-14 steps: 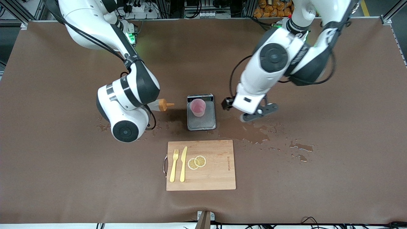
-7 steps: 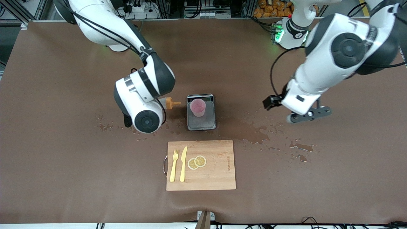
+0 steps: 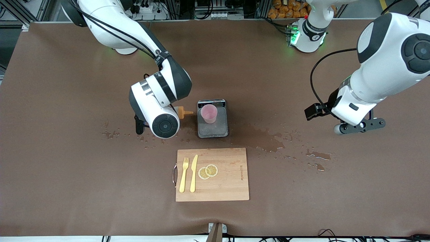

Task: Add sauce to pink cup with both arms
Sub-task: 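Release the cup with the left gripper while the right gripper moves the bottle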

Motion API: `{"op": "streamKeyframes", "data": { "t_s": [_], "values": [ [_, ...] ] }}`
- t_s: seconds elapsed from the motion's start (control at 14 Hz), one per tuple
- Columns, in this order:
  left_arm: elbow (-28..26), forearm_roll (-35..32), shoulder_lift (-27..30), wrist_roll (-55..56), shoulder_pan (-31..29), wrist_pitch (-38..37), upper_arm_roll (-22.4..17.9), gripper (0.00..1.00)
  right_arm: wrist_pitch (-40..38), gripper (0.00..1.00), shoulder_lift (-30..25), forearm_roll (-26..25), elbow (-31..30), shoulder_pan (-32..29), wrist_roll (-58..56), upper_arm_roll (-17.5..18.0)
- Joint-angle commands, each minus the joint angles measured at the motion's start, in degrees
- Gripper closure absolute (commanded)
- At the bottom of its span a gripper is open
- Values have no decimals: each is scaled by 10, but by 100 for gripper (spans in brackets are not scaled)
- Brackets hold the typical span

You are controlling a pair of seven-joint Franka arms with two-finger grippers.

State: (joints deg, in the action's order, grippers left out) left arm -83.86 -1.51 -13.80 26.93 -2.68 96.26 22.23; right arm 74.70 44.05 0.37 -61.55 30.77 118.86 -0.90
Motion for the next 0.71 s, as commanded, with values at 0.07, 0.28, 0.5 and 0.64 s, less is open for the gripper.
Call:
{"op": "streamKeyframes", "data": {
  "t_s": [0.07, 0.28, 0.5, 0.64],
  "values": [
    [-45, -9, 55, -21, -7, -5, 3, 0, 4, 69, 5, -17, 5, 13, 25, -2],
    [-84, -7, 90, -76, 8, -4, -38, 0, 4, 69, 9, -36, 3, 22, 25, -2],
    [-125, -7, 130, -127, 25, -4, -81, 0, 4, 76, 14, -52, 2, 29, 30, -2],
    [-122, -6, 140, -172, 37, -25, -112, 0, 4, 76, 20, -61, 0, 32, 32, -2]
  ]
}}
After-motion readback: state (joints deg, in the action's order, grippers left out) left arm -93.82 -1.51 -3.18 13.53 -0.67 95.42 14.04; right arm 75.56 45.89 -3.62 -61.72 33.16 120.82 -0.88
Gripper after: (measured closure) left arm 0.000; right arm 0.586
